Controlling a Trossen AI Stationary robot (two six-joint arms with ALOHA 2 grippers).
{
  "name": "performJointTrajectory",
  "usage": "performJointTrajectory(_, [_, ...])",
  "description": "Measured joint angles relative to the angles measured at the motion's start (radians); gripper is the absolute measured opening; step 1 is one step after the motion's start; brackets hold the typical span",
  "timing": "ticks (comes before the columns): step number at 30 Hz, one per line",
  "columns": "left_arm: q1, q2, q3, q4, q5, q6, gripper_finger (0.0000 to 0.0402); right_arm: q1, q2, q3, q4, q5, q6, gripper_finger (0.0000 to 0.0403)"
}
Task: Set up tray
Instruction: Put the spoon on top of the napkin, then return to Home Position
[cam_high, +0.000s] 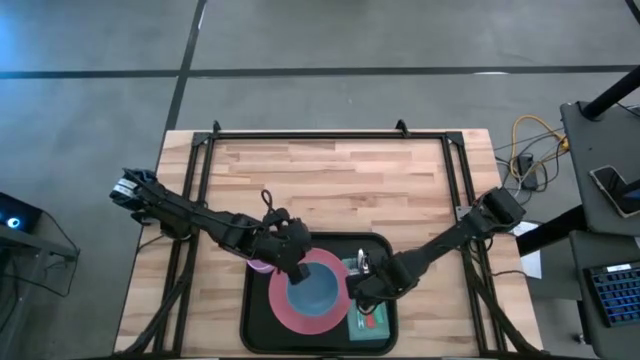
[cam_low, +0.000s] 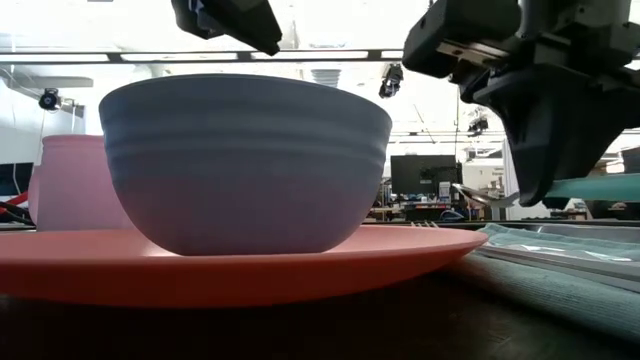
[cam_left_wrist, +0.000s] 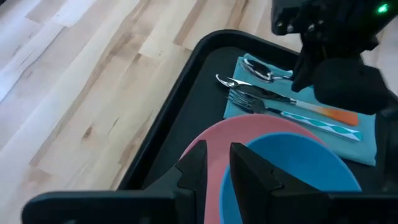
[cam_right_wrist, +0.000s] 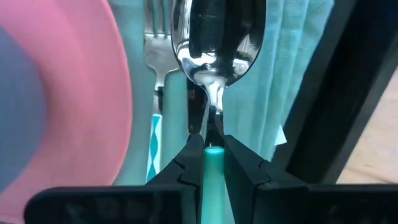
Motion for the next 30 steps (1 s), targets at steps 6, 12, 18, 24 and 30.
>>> performJointTrajectory(6, [0.0, -0.005, -0.001, -0.004, 0.0, 0.0, 0.005, -0.001, 0.011, 0.0, 0.036, -0.032, -0.001, 0.0036])
performJointTrajectory(12, [0.0, -0.006, -0.008, -0.012, -0.001, 0.0, 0.005, 0.0, 0.061, -0.001, 0.034, -0.111, 0.028, 0.0045])
performJointTrajectory(18, [0.0, -0.007, -0.008, -0.018, -0.003, 0.0, 0.005, 0.0, 0.064, -0.001, 0.046, -0.107, 0.028, 0.0086])
performJointTrajectory(24, [0.0, -0.031, -0.008, -0.018, -0.004, 0.0, 0.005, 0.0, -0.013, 0.002, -0.033, -0.074, 0.011, 0.0137])
performJointTrajectory(30, [0.002, -0.082, -0.008, -0.018, -0.022, 0.015, 0.005, 0.02, -0.141, 0.026, -0.108, 0.13, -0.085, 0.0169])
